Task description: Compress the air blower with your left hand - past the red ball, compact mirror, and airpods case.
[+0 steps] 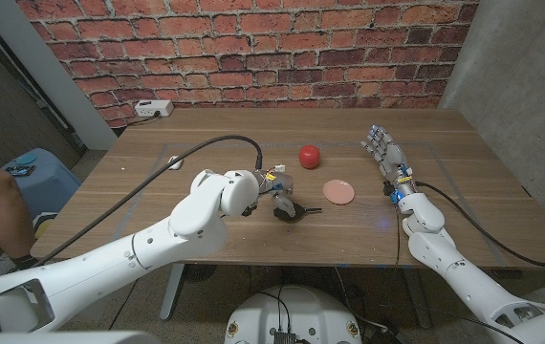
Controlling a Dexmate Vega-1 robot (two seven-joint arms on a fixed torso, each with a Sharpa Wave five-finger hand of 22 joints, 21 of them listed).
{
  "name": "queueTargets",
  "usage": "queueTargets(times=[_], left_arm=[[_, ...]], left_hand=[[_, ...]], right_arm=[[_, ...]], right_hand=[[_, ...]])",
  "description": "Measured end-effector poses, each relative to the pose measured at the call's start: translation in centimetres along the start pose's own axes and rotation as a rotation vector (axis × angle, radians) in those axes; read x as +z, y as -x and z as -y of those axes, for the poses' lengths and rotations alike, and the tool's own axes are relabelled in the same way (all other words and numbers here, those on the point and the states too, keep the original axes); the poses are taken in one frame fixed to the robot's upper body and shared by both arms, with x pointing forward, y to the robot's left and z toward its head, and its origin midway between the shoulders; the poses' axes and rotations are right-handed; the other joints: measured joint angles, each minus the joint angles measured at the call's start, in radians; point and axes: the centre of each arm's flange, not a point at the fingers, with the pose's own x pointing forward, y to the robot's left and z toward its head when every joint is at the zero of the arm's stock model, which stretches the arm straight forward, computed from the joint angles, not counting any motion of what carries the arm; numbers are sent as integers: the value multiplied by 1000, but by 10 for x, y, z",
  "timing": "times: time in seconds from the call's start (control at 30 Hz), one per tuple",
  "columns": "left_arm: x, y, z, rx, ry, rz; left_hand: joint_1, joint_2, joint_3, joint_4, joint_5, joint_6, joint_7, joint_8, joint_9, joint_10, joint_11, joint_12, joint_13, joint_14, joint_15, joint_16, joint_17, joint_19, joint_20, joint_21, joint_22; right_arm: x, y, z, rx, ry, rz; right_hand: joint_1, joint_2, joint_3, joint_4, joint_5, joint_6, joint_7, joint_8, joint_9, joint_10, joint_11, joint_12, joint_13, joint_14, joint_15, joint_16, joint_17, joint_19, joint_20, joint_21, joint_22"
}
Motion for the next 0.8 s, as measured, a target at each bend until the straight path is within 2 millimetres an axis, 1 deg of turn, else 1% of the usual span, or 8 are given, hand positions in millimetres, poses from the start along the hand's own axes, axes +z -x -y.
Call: queueTargets(times=[0.2,0.4,0.5,0.6,0.63,0.77,0.8], left_arm=[[1,-1,1,7,-10,-11],[5,-3,6,8,-19,-21],[7,-3,9,8,-23,-26],[7,-3,7,18,-40,-34],[9,-4,12,11,-34,-32],[9,-3,9,30,-63,-42],[11,-4,15,22,-54,-42]], left_hand=[[0,0,0,0,4,0,0,0,0,-4,4,0,4,9,2,0,0,0,0,0,0],[0,0,-4,4,4,0,0,0,0,-4,4,0,5,9,2,0,0,0,0,0,0],[0,0,-4,4,4,0,0,0,0,2,9,0,5,9,2,0,0,0,0,0,0],[1,1,-4,4,4,0,0,0,5,2,9,0,5,9,2,0,0,0,0,0,0],[4,4,-4,4,8,0,0,0,5,2,9,0,5,12,-1,0,0,0,0,0,0],[10,10,-4,4,8,12,0,0,5,2,9,0,9,18,0,0,0,9,-2,0,0],[10,10,-6,3,9,15,0,0,5,2,9,0,9,18,0,0,0,9,-2,0,0]], right_arm=[[-2,2,2,-3,-2,-1],[-6,5,4,-3,-5,1],[-6,5,5,-2,-9,5],[-9,5,6,-8,-10,0],[-8,5,5,-2,-13,6],[-12,5,7,-13,-16,-1],[-11,5,7,-4,-19,8]], right_hand=[[0,0,0,0,0,0,0,0,0,0,0,0,0,0,0,0,0,0,0,0,0],[0,0,-3,-3,0,0,0,0,0,0,0,0,0,0,0,0,0,0,0,0,0],[0,0,-3,-3,0,0,0,0,0,0,0,0,0,0,0,0,0,0,0,0,0],[0,0,0,-5,0,0,0,0,0,0,0,0,0,0,0,0,0,0,0,0,0],[0,0,0,-5,0,0,0,0,0,0,0,0,0,0,0,0,0,0,0,0,0],[0,0,0,-5,0,0,0,0,0,0,0,0,0,0,0,0,2,0,0,0,0],[0,0,0,-5,0,0,0,0,0,0,0,0,0,0,0,0,2,0,0,0,0]])
